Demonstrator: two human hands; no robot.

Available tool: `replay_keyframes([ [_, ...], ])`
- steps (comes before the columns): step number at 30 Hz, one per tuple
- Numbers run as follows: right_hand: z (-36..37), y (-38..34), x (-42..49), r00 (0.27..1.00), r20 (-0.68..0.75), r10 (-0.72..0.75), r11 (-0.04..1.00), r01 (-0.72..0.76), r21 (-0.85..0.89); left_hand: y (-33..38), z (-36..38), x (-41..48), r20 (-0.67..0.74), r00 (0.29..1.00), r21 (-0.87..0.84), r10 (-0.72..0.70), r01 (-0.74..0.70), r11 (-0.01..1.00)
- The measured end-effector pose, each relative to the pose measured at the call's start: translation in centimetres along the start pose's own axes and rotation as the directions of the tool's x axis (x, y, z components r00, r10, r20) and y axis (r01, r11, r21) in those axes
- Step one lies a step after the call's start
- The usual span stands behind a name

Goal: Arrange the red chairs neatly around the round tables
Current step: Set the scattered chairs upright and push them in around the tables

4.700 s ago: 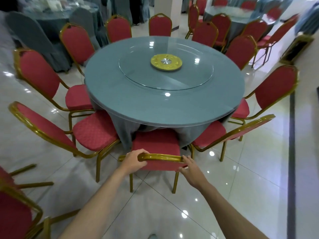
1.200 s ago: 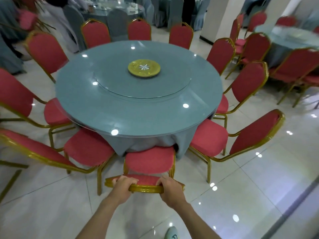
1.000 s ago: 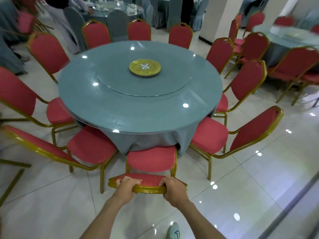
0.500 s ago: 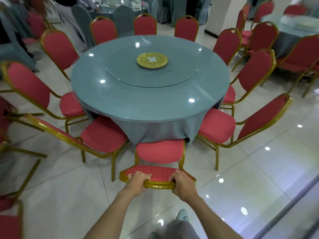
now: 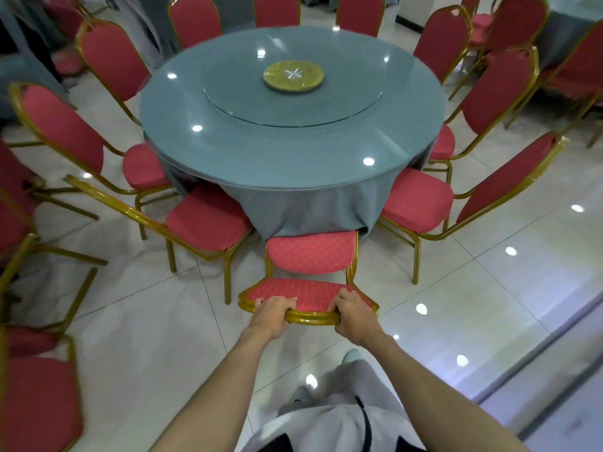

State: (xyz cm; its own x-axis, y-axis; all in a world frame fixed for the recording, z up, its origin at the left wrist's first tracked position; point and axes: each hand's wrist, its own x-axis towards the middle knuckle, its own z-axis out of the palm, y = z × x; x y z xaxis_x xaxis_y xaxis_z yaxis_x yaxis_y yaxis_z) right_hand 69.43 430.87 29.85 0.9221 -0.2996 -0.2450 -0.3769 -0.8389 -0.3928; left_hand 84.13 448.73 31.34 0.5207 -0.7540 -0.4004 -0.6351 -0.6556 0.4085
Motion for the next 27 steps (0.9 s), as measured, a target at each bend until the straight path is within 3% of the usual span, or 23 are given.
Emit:
replay_keyframes([
  [20,1.8,0.5,-6.3,0.995,0.093,0.035,0.988,-0.048,0.145,1.4,5.0,-4.8,0.014,1.000,0.042,-0.010,0.009,0.999],
  [27,1.8,0.7,-6.8,0.989,0.147,0.000,0.994,-0.016,0.112,1.5,5.2,-5.7,0.054,0.998,0.032,0.019,-0.021,0.999],
])
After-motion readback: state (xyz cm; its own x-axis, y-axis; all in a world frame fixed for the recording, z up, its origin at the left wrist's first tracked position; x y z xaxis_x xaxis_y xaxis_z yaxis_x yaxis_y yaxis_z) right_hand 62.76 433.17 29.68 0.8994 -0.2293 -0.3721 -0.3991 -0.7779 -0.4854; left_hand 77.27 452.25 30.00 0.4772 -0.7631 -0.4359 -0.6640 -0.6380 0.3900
